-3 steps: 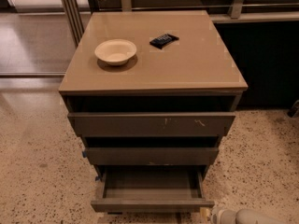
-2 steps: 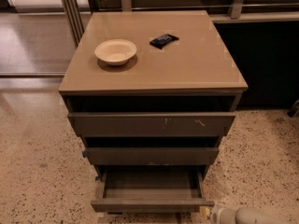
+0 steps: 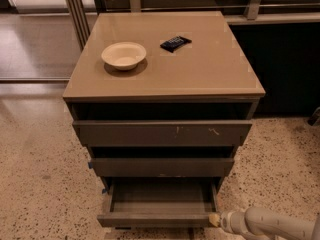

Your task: Close bottom drawer

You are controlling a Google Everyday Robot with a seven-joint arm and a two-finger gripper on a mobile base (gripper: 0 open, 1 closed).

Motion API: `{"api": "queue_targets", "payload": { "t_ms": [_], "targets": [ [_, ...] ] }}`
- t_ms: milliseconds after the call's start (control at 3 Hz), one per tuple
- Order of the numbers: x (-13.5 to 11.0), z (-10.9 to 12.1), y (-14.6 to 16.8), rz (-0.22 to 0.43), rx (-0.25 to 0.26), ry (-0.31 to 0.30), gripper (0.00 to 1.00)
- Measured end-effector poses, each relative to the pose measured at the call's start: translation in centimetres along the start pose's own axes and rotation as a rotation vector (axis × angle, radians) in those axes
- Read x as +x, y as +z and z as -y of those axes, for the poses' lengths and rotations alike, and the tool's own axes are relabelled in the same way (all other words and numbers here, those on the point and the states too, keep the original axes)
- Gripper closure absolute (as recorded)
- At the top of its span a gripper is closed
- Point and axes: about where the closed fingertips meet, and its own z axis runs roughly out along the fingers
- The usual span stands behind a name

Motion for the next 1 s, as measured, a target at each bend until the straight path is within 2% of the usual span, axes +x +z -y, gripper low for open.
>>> {"api": "queue_targets", "payload": {
  "t_ms": [333, 1000],
  "targets": [
    [-0.06, 0.02, 0.08, -0.002, -0.001, -0.002, 1.0],
    [0.38, 0.7, 0.83, 0.025, 0.031, 0.049, 1.0]
  ]
}}
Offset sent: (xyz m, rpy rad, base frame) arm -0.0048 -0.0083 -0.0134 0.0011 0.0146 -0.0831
